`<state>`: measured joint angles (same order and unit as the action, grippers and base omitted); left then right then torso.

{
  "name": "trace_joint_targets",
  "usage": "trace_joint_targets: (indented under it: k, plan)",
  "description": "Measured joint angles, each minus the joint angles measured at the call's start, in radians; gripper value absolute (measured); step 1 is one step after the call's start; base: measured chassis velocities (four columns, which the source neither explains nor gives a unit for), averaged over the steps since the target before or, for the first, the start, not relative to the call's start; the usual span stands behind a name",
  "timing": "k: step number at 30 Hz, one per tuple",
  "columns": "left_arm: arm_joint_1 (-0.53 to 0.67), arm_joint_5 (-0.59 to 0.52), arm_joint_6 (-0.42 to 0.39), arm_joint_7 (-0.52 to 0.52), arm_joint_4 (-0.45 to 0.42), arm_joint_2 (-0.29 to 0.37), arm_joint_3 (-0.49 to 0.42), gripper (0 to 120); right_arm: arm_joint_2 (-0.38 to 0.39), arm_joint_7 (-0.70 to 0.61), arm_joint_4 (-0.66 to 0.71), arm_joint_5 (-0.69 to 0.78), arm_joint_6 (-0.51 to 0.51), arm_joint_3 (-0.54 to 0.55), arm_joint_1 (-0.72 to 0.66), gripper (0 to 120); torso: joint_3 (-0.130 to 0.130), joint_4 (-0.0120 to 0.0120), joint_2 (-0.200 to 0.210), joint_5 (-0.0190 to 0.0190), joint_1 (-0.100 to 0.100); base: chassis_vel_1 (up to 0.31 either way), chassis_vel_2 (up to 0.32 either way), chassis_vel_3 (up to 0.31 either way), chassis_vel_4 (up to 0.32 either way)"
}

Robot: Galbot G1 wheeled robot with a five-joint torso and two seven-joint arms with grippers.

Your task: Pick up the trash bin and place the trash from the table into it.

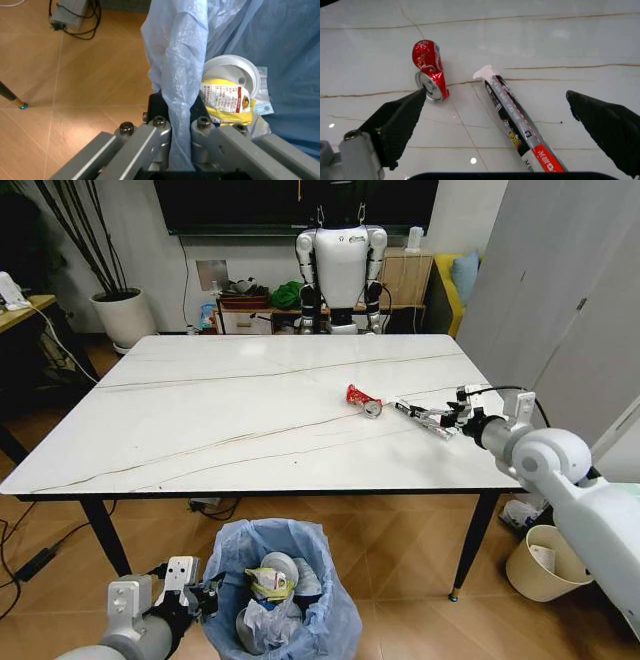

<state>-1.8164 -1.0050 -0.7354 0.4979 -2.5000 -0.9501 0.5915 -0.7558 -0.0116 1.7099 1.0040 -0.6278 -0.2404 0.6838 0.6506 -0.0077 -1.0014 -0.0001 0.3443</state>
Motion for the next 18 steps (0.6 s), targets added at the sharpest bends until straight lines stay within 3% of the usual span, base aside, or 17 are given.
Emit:
trace_joint_targets:
  k: [13, 18]
  plan:
    - [0.017, 0.001, 0.000, -0.005, 0.000, 0.002, -0.013, 0, -0.006, 0.061, -0.105, -0.034, -0.021, 0.018, -0.002, 99, 0.000, -0.0005, 0.000, 0.0001, 0.000, 0.000, 0.000, 0.000, 0.000]
    - [0.024, 0.002, 0.000, -0.005, 0.000, 0.002, -0.016, 0, -0.015, 0.061, -0.106, -0.035, -0.018, 0.019, 0.000, 93, 0.000, -0.0004, 0.000, 0.0000, 0.000, 0.000, 0.000, 0.000, 0.000]
